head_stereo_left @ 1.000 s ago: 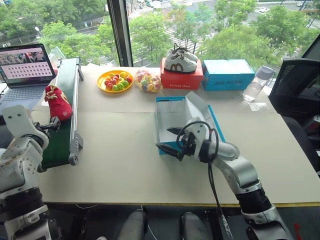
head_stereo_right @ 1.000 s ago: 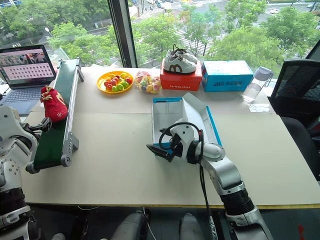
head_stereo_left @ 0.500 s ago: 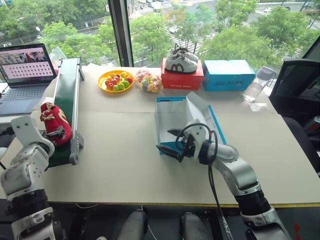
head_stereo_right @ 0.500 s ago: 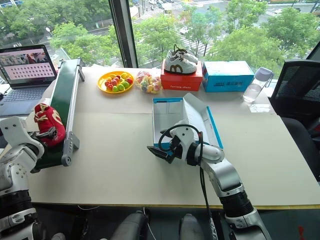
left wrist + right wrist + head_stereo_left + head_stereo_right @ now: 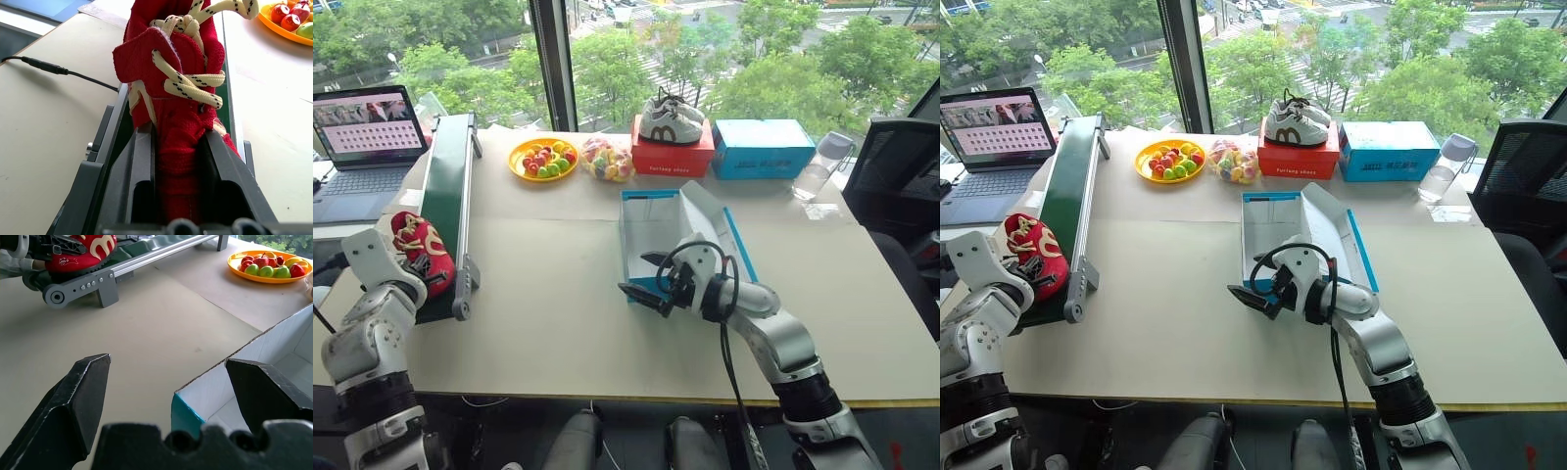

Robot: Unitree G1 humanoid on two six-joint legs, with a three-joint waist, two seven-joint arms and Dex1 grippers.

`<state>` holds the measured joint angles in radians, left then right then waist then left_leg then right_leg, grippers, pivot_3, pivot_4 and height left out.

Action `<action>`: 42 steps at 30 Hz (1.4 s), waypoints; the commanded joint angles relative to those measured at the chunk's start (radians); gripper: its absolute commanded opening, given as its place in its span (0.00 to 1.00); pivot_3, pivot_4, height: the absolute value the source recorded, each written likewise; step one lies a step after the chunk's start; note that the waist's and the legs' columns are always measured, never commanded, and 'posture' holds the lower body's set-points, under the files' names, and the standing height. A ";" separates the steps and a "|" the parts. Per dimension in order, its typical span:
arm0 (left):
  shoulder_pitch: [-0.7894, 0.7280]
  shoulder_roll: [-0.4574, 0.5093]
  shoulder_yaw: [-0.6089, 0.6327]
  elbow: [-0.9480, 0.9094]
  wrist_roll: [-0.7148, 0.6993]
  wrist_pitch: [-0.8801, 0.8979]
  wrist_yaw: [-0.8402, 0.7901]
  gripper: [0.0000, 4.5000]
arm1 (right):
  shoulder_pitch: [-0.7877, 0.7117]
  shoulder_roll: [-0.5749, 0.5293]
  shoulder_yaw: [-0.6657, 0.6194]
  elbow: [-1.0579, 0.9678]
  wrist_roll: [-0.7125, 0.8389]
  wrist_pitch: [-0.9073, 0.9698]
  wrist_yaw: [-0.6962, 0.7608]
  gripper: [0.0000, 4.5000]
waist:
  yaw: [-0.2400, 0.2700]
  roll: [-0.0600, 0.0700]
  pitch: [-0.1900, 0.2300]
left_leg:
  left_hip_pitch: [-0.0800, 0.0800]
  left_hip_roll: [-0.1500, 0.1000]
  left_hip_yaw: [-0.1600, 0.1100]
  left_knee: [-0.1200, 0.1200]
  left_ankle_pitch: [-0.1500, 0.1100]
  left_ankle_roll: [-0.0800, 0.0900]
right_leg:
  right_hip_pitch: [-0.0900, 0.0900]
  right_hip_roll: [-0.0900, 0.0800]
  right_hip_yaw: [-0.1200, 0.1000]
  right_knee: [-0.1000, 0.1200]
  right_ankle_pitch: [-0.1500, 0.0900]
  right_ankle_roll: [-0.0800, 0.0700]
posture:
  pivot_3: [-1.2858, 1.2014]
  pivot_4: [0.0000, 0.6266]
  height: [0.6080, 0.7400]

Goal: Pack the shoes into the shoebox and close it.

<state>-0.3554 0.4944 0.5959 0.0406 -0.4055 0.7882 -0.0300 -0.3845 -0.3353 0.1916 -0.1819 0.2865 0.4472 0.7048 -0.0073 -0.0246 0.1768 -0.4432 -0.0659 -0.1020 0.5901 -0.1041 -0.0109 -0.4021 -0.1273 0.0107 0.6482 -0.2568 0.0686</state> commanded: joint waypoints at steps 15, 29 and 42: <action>-0.083 -0.146 -0.059 -0.254 -0.183 -0.137 -0.118 0.04 | -0.155 0.160 -0.275 0.032 0.278 0.229 -0.199 1.00 | 0.005 -0.004 0.000 | -0.005 0.003 0.001 0.001 0.001 -0.002 | 0.000 0.003 0.000 -0.001 0.008 -0.009 | 0.52 0.24 0.93; -0.060 -0.367 -0.374 -0.452 -0.476 -0.018 -0.222 0.04 | -0.351 0.354 -0.434 0.147 0.538 0.658 -0.524 1.00 | -0.014 -0.004 0.000 | -0.005 0.007 0.009 0.001 0.006 0.006 | 0.000 0.009 0.002 -0.001 0.009 -0.012 | 0.52 0.24 0.93; -0.068 -0.231 -0.314 -0.334 -0.397 -0.110 -0.248 0.04 | -0.334 0.192 -0.445 0.260 0.421 0.559 -0.504 1.00 | -0.013 -0.004 0.000 | -0.004 0.011 0.010 0.001 0.006 0.006 | -0.001 0.015 0.003 -0.002 0.010 -0.015 | 0.52 0.24 0.93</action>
<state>-0.4112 0.2441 0.2550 -0.3007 -0.8222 0.7223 -0.2626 -0.7150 -0.1351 -0.2465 0.0767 0.7152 1.0440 0.1750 -0.0199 -0.0285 0.1773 -0.4473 -0.0545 -0.0915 0.5909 -0.0976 -0.0046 -0.4029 -0.1122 0.0136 0.6461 -0.2471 0.0532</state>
